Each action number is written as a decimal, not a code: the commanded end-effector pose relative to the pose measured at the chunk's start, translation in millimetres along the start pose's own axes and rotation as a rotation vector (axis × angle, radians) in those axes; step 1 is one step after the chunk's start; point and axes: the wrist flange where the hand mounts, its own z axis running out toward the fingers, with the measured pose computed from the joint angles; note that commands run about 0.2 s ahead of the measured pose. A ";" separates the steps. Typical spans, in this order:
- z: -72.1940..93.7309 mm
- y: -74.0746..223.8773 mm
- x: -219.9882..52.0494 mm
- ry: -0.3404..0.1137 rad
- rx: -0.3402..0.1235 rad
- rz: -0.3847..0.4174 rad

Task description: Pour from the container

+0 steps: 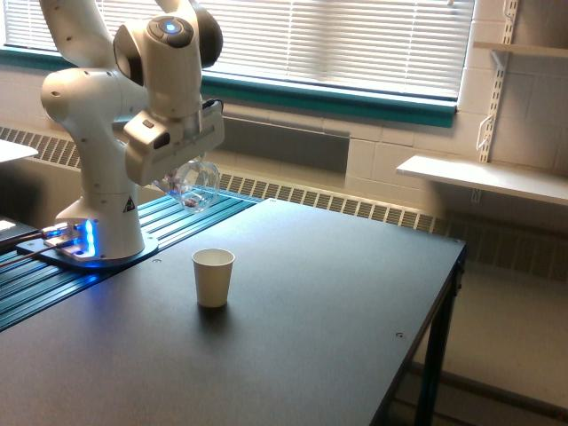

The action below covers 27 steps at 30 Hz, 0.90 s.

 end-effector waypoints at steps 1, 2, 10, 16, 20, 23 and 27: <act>6.9 -1.9 4.0 -0.026 -0.005 0.031; 7.9 -2.0 4.6 -0.028 -0.004 0.035; 12.0 -7.1 9.9 -0.058 -0.013 0.041; 6.7 -12.7 18.0 -0.058 -0.005 0.051; 3.7 -15.7 23.3 -0.056 0.002 0.056; 3.3 -17.5 26.1 -0.060 0.005 0.059; 6.0 -19.3 30.4 -0.080 -0.002 0.072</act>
